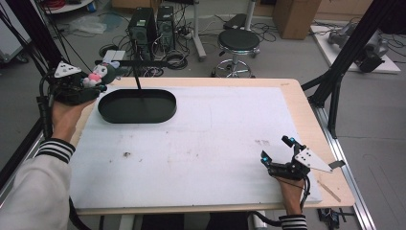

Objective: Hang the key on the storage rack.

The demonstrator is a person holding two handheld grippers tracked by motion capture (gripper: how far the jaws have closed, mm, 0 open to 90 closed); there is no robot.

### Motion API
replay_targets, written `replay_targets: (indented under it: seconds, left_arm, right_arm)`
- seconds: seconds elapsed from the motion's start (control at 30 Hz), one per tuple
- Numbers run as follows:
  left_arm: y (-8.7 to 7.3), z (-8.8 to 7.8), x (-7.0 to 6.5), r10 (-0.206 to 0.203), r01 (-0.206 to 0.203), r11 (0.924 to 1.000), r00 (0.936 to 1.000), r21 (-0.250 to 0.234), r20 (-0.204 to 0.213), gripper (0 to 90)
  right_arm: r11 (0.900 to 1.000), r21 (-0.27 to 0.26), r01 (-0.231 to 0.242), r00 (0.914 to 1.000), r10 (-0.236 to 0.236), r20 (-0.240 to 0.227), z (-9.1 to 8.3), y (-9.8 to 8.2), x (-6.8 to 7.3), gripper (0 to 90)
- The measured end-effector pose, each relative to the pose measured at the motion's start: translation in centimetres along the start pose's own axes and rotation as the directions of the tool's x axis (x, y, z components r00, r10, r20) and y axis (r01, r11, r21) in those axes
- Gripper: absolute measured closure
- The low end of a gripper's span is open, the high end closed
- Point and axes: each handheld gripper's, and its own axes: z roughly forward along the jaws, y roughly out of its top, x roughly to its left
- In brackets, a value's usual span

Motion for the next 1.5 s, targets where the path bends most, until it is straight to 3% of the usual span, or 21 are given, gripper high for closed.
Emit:
replay_targets:
  seconds: [0.37, 0.77, 1.03, 1.5]
  left_arm:
    - [0.0, 1.1, 0.0, -0.039, 0.039, 0.9985, 0.9992, -0.039, 0.006, 53.6]
    - [1.4, 2.3, -0.4, -0.022, 0.022, 0.9983, 0.9998, -0.054, -0.003, 53.6]
    - [1.8, 3.3, -0.4, -0.045, 0.044, 0.9968, 0.9989, -0.067, -0.011, 53.6]
    - [1.0, 3.8, -0.1, -0.063, 0.061, 0.9975, 0.9960, -0.035, -0.063, 53.5]
  right_arm:
    - [1.000, -0.007, -0.004, 1.0000, 0.004, 0.002, -0.1, 0.0, 0.0, 0.4]
    - [1.000, -0.007, -0.008, 1.0000, 0.008, 0.003, -0.1, -0.1, 0.0, 0.4]
    - [1.000, -0.010, -0.007, 1.0000, 0.007, 0.001, -0.1, -0.1, -0.1, 0.4]
    - [1.000, -0.012, -0.015, 0.9999, 0.015, 0.002, -0.2, -0.1, -0.1, 0.4]
